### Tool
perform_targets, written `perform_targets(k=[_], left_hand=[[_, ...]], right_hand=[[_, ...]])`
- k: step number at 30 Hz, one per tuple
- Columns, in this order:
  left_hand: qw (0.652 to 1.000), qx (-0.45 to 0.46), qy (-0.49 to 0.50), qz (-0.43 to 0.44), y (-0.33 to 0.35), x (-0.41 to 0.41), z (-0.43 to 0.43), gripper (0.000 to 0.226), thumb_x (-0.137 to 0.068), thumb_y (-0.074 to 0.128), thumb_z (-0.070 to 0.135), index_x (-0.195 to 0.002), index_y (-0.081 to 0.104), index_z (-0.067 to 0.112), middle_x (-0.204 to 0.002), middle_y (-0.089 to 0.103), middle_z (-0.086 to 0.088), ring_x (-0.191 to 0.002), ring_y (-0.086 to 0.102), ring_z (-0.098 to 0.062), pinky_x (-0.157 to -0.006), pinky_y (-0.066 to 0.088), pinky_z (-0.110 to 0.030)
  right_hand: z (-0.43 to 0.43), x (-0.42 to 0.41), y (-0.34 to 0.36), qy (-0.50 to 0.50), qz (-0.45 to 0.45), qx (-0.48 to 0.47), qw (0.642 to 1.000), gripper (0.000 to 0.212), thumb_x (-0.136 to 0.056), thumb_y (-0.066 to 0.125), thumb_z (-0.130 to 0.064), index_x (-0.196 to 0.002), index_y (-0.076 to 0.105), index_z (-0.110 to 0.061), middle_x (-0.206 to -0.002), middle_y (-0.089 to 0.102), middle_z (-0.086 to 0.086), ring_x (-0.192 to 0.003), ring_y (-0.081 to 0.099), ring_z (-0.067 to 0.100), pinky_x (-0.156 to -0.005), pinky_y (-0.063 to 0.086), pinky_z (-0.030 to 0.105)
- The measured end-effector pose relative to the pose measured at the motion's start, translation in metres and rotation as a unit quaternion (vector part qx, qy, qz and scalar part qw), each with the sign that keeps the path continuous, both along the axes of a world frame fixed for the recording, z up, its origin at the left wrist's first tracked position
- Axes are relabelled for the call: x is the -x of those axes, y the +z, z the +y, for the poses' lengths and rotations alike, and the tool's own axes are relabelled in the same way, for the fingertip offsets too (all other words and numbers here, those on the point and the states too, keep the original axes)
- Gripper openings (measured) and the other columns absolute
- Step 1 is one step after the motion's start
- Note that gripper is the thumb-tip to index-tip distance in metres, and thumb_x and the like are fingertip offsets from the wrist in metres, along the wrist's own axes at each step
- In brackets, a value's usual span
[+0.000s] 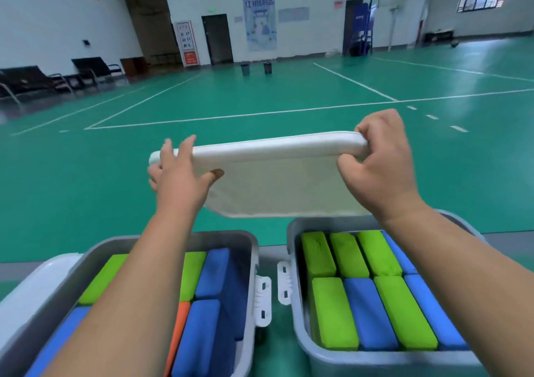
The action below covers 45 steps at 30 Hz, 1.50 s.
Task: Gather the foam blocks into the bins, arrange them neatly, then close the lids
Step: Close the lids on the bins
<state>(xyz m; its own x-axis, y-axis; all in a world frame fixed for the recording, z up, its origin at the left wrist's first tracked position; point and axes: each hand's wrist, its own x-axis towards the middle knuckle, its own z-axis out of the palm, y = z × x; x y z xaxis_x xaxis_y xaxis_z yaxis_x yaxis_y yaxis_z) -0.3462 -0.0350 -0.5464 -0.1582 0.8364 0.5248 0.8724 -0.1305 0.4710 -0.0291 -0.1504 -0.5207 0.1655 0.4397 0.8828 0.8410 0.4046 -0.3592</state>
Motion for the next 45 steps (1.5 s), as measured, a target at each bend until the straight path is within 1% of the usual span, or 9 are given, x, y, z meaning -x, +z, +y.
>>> perform_targets(k=[3,6,11,20,29,36,38,41,45], left_hand=[[0.998,-0.061,0.012,0.027,0.001,0.005,0.000,0.049,-0.085,0.073,0.052,-0.129,0.057,0.039,-0.147,0.046,-0.006,-0.134,0.037,-0.044,-0.113,0.032,-0.058],[0.995,-0.096,-0.019,0.034,0.007,0.001,0.000,0.039,-0.087,0.071,0.047,-0.121,0.060,0.031,-0.129,0.052,-0.008,-0.130,0.040,-0.039,-0.110,0.035,-0.056],[0.990,-0.121,-0.032,0.062,0.020,-0.024,-0.008,0.039,-0.089,0.068,0.052,-0.122,0.058,0.033,-0.123,0.051,-0.008,-0.123,0.040,-0.037,-0.108,0.036,-0.054],[0.971,-0.187,-0.059,0.137,0.071,-0.068,-0.041,0.043,-0.097,0.052,0.060,-0.136,0.051,0.044,-0.121,0.050,0.000,-0.119,0.042,-0.034,-0.119,0.017,-0.068],[0.957,-0.138,-0.134,0.219,0.076,-0.114,-0.042,0.069,-0.097,0.022,0.078,-0.151,0.040,0.037,-0.117,0.056,-0.008,-0.103,0.050,-0.035,-0.090,0.041,-0.050],[0.952,-0.156,-0.111,0.237,0.070,-0.167,-0.026,0.066,-0.095,0.038,0.076,-0.135,0.057,0.026,-0.117,0.064,-0.007,-0.105,0.055,-0.035,-0.085,0.038,-0.046],[0.958,-0.133,-0.119,0.224,0.049,-0.181,-0.016,0.057,-0.097,0.046,0.065,-0.140,0.053,0.027,-0.127,0.065,-0.003,-0.120,0.053,-0.033,-0.102,0.034,-0.052],[0.957,-0.019,-0.137,0.257,-0.021,-0.192,-0.003,0.061,-0.095,0.045,0.058,-0.151,0.039,0.033,-0.158,0.043,0.004,-0.151,0.029,-0.031,-0.119,0.006,-0.072],[0.893,0.273,-0.182,0.308,-0.142,-0.177,-0.003,0.073,-0.096,0.040,0.069,-0.160,0.018,0.042,-0.174,-0.001,0.008,-0.159,0.000,-0.032,-0.116,-0.002,-0.077]], right_hand=[[0.000,-0.002,0.000,-0.008,0.017,-0.004,1.000,0.023,-0.068,0.059,0.005,-0.086,0.049,-0.005,-0.097,0.044,0.012,-0.090,0.038,0.019,-0.084,0.033,0.015],[-0.003,0.002,0.002,-0.069,0.053,0.016,0.996,0.030,-0.070,0.053,-0.001,-0.099,0.049,-0.007,-0.105,0.045,0.014,-0.095,0.041,0.029,-0.089,0.041,0.043],[-0.008,0.027,0.015,-0.204,-0.081,0.083,0.972,0.055,-0.075,0.058,-0.019,-0.130,0.051,-0.021,-0.142,0.043,0.006,-0.139,0.035,0.034,-0.122,0.016,0.060],[-0.018,0.040,0.034,-0.197,-0.128,0.050,0.971,0.063,-0.082,0.058,-0.026,-0.144,0.050,-0.019,-0.156,0.039,0.005,-0.154,0.022,0.030,-0.125,0.005,0.060],[-0.023,0.006,0.040,-0.221,-0.123,0.094,0.963,0.074,-0.082,0.055,-0.027,-0.154,0.040,-0.024,-0.165,0.028,0.003,-0.157,0.012,0.028,-0.124,0.006,0.061],[-0.019,-0.038,0.000,-0.224,-0.130,0.228,0.938,0.087,-0.085,0.053,-0.031,-0.164,0.016,-0.025,-0.172,0.004,0.002,-0.158,0.006,0.029,-0.126,0.008,0.056],[-0.016,-0.047,-0.019,-0.211,-0.124,0.278,0.929,0.085,-0.089,0.053,-0.036,-0.164,0.015,-0.025,-0.172,0.003,0.003,-0.156,0.011,0.030,-0.125,0.013,0.057],[-0.012,-0.052,-0.075,-0.157,-0.149,0.394,0.893,0.084,-0.095,0.048,-0.053,-0.165,0.007,-0.031,-0.173,-0.003,-0.001,-0.156,0.014,0.031,-0.122,0.018,0.061],[-0.029,-0.063,-0.163,-0.063,-0.209,0.628,0.747,0.085,-0.092,0.035,-0.076,-0.161,-0.004,-0.044,-0.171,-0.012,-0.011,-0.156,0.006,0.035,-0.117,0.013,0.069]])
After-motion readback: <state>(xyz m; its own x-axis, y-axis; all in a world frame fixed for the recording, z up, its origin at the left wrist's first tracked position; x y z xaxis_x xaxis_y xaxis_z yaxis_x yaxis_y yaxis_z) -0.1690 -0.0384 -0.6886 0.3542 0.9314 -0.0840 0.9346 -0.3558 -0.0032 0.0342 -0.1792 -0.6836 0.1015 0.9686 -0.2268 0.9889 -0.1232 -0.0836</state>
